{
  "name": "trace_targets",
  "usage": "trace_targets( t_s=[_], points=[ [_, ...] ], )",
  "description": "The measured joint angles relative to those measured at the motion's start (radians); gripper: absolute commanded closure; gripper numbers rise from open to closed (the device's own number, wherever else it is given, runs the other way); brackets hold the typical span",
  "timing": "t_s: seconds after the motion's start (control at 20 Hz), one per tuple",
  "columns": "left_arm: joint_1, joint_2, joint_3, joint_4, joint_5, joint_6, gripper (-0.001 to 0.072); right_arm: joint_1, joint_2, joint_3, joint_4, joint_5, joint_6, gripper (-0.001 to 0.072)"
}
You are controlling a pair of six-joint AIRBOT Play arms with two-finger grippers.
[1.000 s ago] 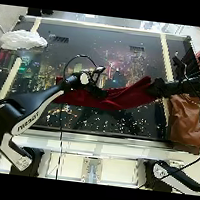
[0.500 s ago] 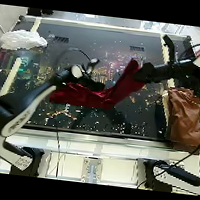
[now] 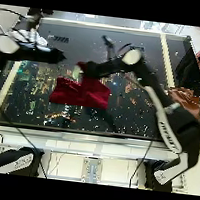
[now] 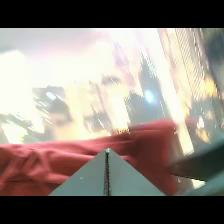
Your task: Fold the shirts.
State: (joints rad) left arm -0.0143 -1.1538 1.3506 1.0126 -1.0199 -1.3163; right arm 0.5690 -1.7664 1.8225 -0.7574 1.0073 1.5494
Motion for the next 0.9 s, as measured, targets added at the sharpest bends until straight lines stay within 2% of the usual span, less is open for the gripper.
trace_targets(
  t_s=[0.1,0.2,0.3,0.45,0.55,0.65,0.75,0.9],
  points=[
    [0.050,0.049,0.000,0.003,-0.003,0.000,0.0691,0.040,-0.042,0.050,0.011,-0.061,0.007,0.0020],
    [0.081,0.078,0.000,0.003,-0.008,0.000,0.0691,0.048,-0.060,0.104,-0.006,-0.063,0.008,0.0020],
    [0.098,0.093,-0.001,0.004,-0.011,0.001,0.0690,0.021,-0.068,0.164,-0.066,0.019,0.011,0.0020],
    [0.108,0.103,-0.002,0.004,-0.013,0.001,0.0691,-0.067,-0.058,0.192,-0.290,0.248,0.032,0.0021],
    [0.112,0.106,-0.001,0.004,-0.013,0.001,0.0691,-0.138,-0.053,0.154,-0.435,0.381,0.045,0.0020],
    [0.114,0.107,-0.002,0.005,-0.014,0.001,0.0690,-0.205,-0.050,0.068,-0.492,0.423,0.053,0.0021],
    [0.114,0.107,-0.002,0.006,-0.014,0.001,0.0690,-0.254,-0.050,-0.056,-0.462,0.394,0.056,0.0022],
    [0.114,0.108,-0.004,0.020,-0.014,0.008,0.0690,-0.293,-0.051,-0.259,-0.313,0.266,0.017,0.0021]
  ],
)
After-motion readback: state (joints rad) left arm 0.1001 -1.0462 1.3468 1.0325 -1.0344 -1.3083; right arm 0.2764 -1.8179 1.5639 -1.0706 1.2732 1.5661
